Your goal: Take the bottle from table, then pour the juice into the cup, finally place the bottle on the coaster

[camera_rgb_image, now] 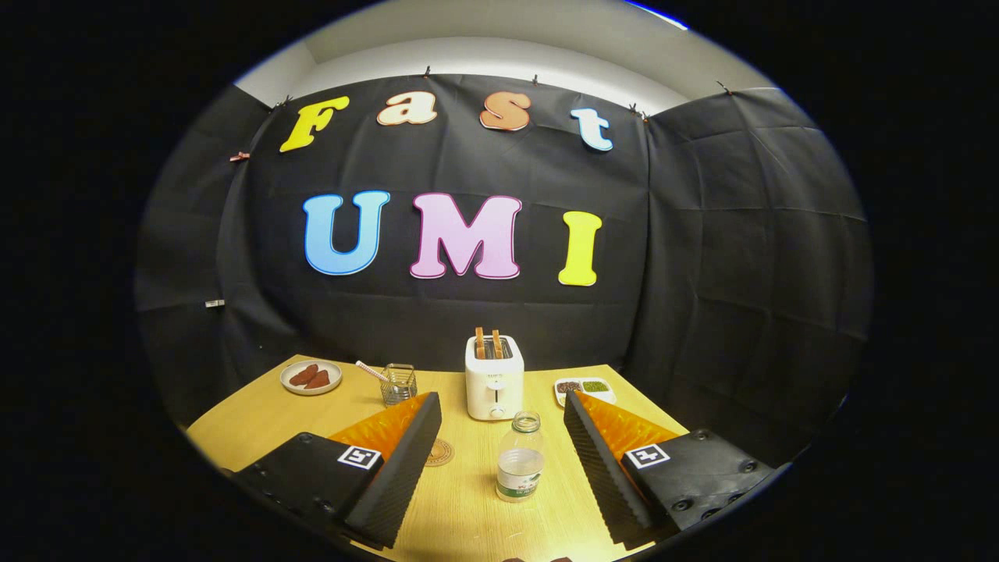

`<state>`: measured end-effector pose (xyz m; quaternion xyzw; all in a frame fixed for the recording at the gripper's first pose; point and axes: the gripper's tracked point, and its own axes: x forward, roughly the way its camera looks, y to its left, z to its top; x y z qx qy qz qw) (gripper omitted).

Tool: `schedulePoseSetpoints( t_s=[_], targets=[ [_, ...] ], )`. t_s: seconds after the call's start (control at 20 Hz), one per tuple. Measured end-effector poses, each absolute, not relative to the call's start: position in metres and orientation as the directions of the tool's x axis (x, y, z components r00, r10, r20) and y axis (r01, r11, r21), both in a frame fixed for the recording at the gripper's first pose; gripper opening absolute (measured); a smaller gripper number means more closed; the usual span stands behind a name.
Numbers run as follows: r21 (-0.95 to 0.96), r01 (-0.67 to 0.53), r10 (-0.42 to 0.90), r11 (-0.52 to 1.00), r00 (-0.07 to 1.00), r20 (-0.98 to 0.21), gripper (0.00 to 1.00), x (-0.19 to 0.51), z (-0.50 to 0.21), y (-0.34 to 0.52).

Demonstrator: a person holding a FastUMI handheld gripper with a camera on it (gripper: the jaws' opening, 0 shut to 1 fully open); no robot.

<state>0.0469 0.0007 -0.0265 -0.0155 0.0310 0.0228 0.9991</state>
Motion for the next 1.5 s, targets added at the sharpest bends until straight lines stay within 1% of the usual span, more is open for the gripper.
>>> schedulePoseSetpoints(
  t_s=[0.25, 0.35, 0.45, 0.7, 0.95, 1.35, 1.4, 1.5],
  targets=[
    [-0.039, -0.073, 0.069, 0.997, 0.993, -0.101, 0.97, 0.075, -0.058, -0.008],
    [-0.066, -0.084, 0.077, 0.994, 0.992, -0.098, 0.97, 0.086, -0.069, -0.013],
    [-0.071, -0.11, 0.101, 0.991, 0.988, -0.116, 0.97, 0.096, -0.088, -0.016],
    [-0.022, -0.131, 0.126, 0.991, 0.977, -0.171, 0.98, 0.115, -0.136, -0.026],
    [0.003, -0.188, 0.185, 0.982, 0.964, -0.194, 0.98, 0.13, -0.176, -0.019],
    [0.028, -0.213, 0.214, 0.977, 0.954, -0.211, 0.98, 0.145, -0.209, -0.021],
    [0.034, -0.219, 0.222, 0.975, 0.95, -0.219, 0.98, 0.145, -0.212, -0.02],
    [0.039, -0.219, 0.223, 0.975, 0.949, -0.225, 0.93, 0.144, -0.214, -0.022]
  ],
)
